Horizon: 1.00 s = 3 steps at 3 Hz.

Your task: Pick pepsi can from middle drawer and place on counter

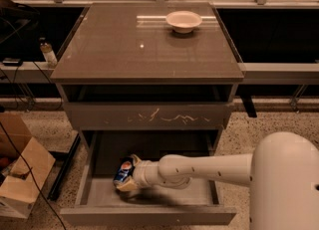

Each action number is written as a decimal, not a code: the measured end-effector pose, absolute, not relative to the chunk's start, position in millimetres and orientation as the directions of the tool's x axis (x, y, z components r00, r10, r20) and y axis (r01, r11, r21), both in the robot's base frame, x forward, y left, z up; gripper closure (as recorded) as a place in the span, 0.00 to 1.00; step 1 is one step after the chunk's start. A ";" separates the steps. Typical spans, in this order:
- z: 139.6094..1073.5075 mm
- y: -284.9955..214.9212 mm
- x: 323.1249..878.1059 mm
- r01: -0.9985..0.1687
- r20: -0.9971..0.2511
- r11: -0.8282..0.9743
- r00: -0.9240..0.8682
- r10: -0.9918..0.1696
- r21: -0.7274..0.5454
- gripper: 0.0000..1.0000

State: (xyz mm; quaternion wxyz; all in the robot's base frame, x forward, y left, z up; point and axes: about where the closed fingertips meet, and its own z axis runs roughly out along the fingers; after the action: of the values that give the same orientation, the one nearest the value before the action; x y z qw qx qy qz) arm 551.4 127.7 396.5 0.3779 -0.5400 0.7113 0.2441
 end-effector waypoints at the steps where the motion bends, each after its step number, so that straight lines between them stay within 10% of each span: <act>1: 426.0 126.4 548.3 -0.945 -0.839 0.317 -0.110 -0.533 -0.078 1.00; 3: 522.1 97.4 555.9 -0.942 -0.954 0.336 -0.118 -0.277 0.019 1.00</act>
Offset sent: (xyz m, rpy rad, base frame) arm -0.0142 -0.0333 0.1320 0.4176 0.0131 -0.0279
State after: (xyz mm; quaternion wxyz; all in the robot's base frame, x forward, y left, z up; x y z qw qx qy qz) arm 555.9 97.4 522.1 0.4789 -0.4602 0.6622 0.3469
